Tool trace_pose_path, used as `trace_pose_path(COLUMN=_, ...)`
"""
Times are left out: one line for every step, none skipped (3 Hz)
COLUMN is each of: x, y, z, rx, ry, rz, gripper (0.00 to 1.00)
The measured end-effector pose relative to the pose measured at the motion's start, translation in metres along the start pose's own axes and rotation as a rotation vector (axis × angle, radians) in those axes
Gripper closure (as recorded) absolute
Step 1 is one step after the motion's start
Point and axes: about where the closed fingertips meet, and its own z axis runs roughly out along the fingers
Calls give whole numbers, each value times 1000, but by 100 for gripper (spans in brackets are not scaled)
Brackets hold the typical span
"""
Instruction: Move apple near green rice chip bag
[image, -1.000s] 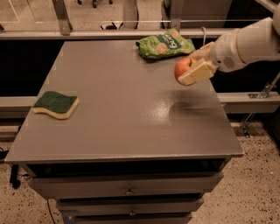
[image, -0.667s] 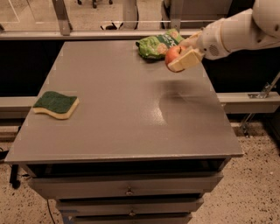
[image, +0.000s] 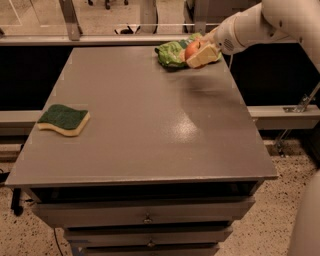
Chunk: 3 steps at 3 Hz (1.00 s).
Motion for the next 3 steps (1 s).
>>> trace_pose_path(x=15, y=-19, z=12, rx=32, ry=48, rz=22, gripper=100)
trace_pose_path(x=27, y=-29, z=21, rx=42, ry=81, rz=39, gripper=100)
trace_pose_path(x=35, y=-33, z=31, rx=28, ry=109, rz=63, gripper=84)
